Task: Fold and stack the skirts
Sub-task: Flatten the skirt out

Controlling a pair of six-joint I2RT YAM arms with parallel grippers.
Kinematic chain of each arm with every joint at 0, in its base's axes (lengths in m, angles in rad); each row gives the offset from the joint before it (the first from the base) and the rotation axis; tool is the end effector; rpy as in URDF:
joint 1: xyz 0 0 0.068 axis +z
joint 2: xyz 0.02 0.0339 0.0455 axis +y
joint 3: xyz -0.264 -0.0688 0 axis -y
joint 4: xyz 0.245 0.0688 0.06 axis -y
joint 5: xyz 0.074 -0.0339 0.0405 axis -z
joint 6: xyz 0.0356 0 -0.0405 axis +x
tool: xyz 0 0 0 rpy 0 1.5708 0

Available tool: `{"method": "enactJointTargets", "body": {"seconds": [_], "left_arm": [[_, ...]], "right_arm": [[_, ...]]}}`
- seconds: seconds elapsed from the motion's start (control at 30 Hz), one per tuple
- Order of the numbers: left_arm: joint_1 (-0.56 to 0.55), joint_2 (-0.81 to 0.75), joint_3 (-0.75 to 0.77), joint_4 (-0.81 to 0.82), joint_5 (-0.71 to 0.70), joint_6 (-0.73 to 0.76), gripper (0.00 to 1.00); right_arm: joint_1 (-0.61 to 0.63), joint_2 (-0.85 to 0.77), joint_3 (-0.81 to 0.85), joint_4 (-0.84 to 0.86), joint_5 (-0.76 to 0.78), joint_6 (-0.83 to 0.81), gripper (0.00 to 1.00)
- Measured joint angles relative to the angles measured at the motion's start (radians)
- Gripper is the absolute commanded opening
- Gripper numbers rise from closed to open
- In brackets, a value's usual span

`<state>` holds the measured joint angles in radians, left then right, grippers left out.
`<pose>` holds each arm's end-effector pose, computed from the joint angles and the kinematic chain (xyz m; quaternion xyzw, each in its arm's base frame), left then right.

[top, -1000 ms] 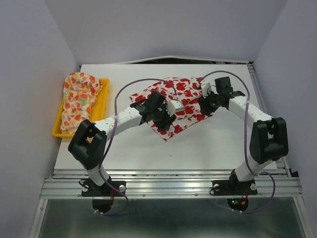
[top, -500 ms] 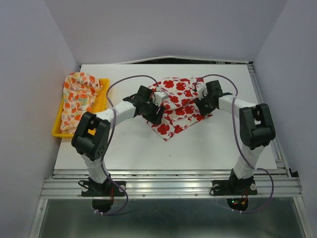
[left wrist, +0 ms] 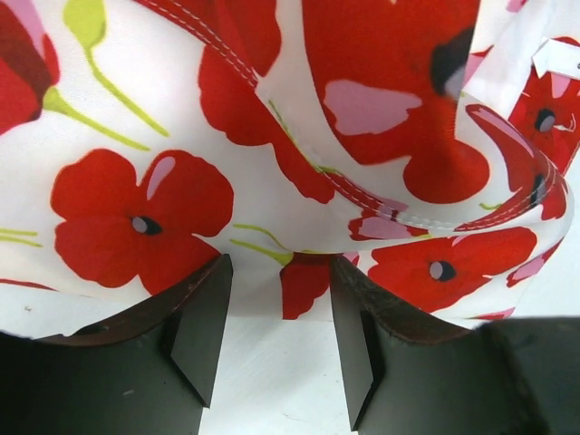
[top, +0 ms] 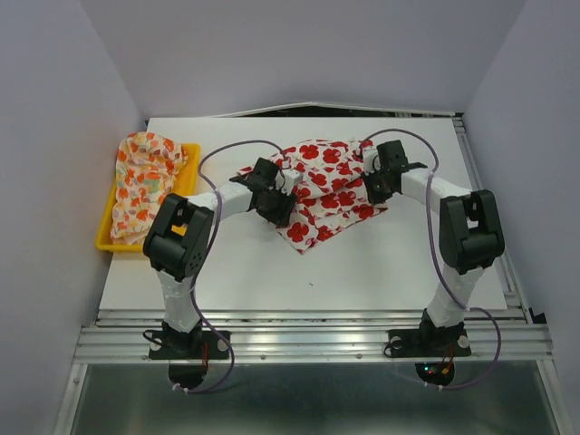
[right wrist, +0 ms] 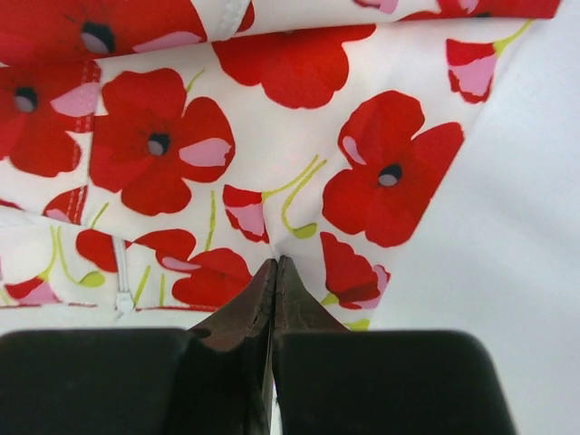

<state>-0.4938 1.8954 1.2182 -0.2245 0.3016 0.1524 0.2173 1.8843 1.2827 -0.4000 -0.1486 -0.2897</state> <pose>0.3470 -0.1988 0.1722 0.3433 0.8699 -0.1950 0.2958 0.3858 0.0906 0.1834 -0.2602 0.9213 0.0611 0.2824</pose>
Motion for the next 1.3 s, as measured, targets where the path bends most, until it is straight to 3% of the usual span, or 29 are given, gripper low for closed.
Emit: {"method": "enactJointTargets", "body": {"seconds": [0.2, 0.4, 0.7, 0.77, 0.8, 0.83, 0.87, 0.9, 1.0, 1.1, 1.2, 1.3], "left_arm": [[0.025, 0.0, 0.0, -0.005, -0.038, 0.042, 0.57], [0.058, 0.0, -0.002, -0.003, -0.079, 0.113, 0.61], [0.088, -0.024, -0.028, -0.001, -0.118, 0.243, 0.69], [0.098, -0.055, -0.058, -0.015, -0.116, 0.293, 0.72], [0.1, -0.081, -0.079, -0.028, -0.098, 0.335, 0.74], [0.104, -0.115, -0.097, -0.047, -0.081, 0.367, 0.8], [0.106, -0.145, -0.114, -0.058, -0.063, 0.401, 0.8], [0.11, -0.194, -0.133, -0.075, -0.043, 0.433, 0.81], [0.111, -0.362, -0.179, -0.111, 0.026, 0.549, 0.81], [0.111, -0.544, -0.237, -0.126, 0.089, 0.721, 0.81], [0.111, -0.656, -0.33, -0.145, 0.126, 0.881, 0.82], [0.108, -0.673, -0.41, -0.16, 0.14, 0.996, 0.81]], "right_arm": [[-0.056, -0.108, 0.026, -0.076, -0.042, 0.037, 0.01], [-0.251, -0.139, 0.092, -0.162, -0.13, 0.05, 0.01], [-0.294, -0.084, -0.131, -0.249, -0.22, 0.018, 0.01], [-0.296, -0.084, -0.156, -0.275, -0.273, 0.008, 0.09], [-0.296, -0.087, -0.158, -0.283, -0.291, 0.002, 0.34], [-0.297, -0.089, -0.159, -0.296, -0.317, -0.011, 0.53], [-0.297, -0.095, -0.159, -0.313, -0.343, -0.03, 0.74], [-0.297, -0.103, -0.159, -0.328, -0.359, -0.029, 0.81], [-0.297, -0.174, -0.16, -0.363, -0.389, -0.09, 0.91], [-0.3, -0.291, -0.168, -0.367, -0.389, -0.155, 0.93], [-0.316, -0.448, -0.215, -0.338, -0.383, -0.28, 0.93], [-0.324, -0.615, -0.342, -0.248, -0.374, -0.459, 0.89]]}}
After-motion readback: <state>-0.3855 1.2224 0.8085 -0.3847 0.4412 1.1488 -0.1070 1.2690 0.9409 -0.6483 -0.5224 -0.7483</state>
